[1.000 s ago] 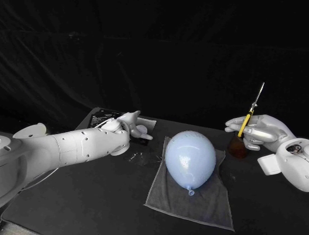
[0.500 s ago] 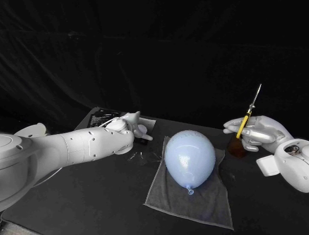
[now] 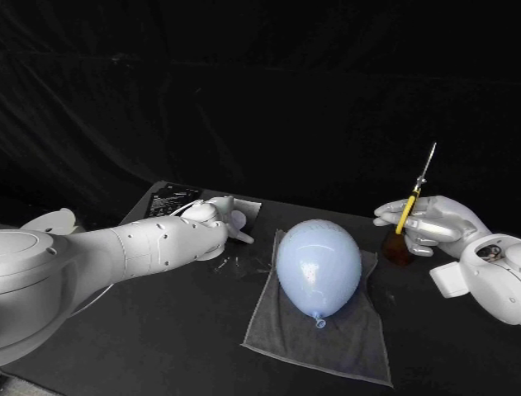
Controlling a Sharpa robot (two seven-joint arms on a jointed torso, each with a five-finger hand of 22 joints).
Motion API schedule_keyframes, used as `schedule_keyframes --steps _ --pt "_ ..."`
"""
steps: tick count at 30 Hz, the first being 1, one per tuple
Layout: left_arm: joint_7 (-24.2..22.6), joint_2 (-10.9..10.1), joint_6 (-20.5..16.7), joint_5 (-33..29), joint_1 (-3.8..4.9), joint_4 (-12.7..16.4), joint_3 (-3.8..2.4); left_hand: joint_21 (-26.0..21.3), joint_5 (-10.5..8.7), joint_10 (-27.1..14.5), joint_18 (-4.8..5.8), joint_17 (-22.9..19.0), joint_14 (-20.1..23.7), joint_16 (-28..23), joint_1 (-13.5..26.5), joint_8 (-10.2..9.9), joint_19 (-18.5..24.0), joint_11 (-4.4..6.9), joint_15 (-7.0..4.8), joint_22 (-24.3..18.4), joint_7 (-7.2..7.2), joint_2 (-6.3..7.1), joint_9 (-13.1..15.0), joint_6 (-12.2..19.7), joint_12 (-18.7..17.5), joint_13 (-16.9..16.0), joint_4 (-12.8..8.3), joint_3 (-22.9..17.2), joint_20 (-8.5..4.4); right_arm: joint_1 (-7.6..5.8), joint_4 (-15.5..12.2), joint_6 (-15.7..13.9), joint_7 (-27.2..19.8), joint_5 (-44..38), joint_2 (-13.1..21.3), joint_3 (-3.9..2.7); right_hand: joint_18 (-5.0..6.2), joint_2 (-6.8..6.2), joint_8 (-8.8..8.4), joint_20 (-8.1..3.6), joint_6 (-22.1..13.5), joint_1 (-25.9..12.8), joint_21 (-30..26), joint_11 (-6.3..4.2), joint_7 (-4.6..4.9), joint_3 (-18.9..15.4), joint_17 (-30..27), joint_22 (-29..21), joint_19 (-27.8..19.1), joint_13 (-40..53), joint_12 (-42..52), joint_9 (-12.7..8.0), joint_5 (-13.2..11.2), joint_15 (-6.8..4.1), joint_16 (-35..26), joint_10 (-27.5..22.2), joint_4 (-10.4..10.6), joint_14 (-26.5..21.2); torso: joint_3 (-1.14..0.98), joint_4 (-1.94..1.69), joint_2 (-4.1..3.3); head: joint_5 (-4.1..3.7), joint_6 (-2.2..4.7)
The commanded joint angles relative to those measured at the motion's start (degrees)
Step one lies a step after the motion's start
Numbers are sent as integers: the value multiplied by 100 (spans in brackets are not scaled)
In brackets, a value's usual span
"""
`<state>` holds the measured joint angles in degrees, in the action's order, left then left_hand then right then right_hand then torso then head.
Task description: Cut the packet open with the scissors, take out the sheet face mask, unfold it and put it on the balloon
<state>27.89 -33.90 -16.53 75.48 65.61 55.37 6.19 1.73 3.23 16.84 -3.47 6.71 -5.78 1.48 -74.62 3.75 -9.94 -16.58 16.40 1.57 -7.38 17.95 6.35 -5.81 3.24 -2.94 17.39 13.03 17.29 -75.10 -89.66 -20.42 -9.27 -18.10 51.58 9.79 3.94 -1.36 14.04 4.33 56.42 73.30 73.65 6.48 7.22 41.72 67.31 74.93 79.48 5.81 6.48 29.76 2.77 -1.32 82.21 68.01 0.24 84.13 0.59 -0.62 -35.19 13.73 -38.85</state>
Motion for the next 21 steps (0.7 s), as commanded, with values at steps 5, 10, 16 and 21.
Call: schedule_keyframes --steps 5,10,16,21 --pt "39 46 340 11 -10 -114 -8 -4 8 32 32 -23 -29 17 -45 18 -48 -15 -13 8 -1011 16 2 -48 38 -9 -3 12 -14 0 -24 113 -20 -80 1 -6 53 -6 24 5 23 38 -26 -410 -15 10 9 81 -31 5 27 2 2 -43 14 1421 12 175 0 -4 3 -5 -13" --pt "40 62 433 -41 -30 -126 -10 17 26 99 27 80 -143 53 -181 37 -140 -11 -18 24 -1011 14 34 -86 74 -24 -4 3 -17 0 -28 122 -19 -83 -3 -6 53 -6 24 5 23 38 -26 -410 -15 10 9 81 -31 5 27 2 2 -43 14 1421 12 175 3 -4 0 -8 -24" --pt "26 59 380 -144 -55 -100 -13 79 61 357 9 288 -402 143 -387 99 -409 0 -37 70 -1010 -12 124 -194 171 -74 -10 -295 -23 0 -34 124 -16 -91 1 -6 55 -2 26 4 23 43 -35 -411 -16 5 0 76 -37 12 19 6 2 -44 9 1428 7 173 1 -4 2 -20 -36" --pt "-50 44 255 -191 -64 -84 -15 321 95 1016 -50 645 -1128 450 -1305 270 -1084 59 -142 198 -1000 -203 309 -515 490 -196 -11 -1440 -40 0 -33 126 -15 -104 4 -6 56 -1 26 4 24 43 -39 -411 -16 4 -6 74 -40 14 18 7 2 -44 7 1430 6 172 -2 -8 4 -28 -46"
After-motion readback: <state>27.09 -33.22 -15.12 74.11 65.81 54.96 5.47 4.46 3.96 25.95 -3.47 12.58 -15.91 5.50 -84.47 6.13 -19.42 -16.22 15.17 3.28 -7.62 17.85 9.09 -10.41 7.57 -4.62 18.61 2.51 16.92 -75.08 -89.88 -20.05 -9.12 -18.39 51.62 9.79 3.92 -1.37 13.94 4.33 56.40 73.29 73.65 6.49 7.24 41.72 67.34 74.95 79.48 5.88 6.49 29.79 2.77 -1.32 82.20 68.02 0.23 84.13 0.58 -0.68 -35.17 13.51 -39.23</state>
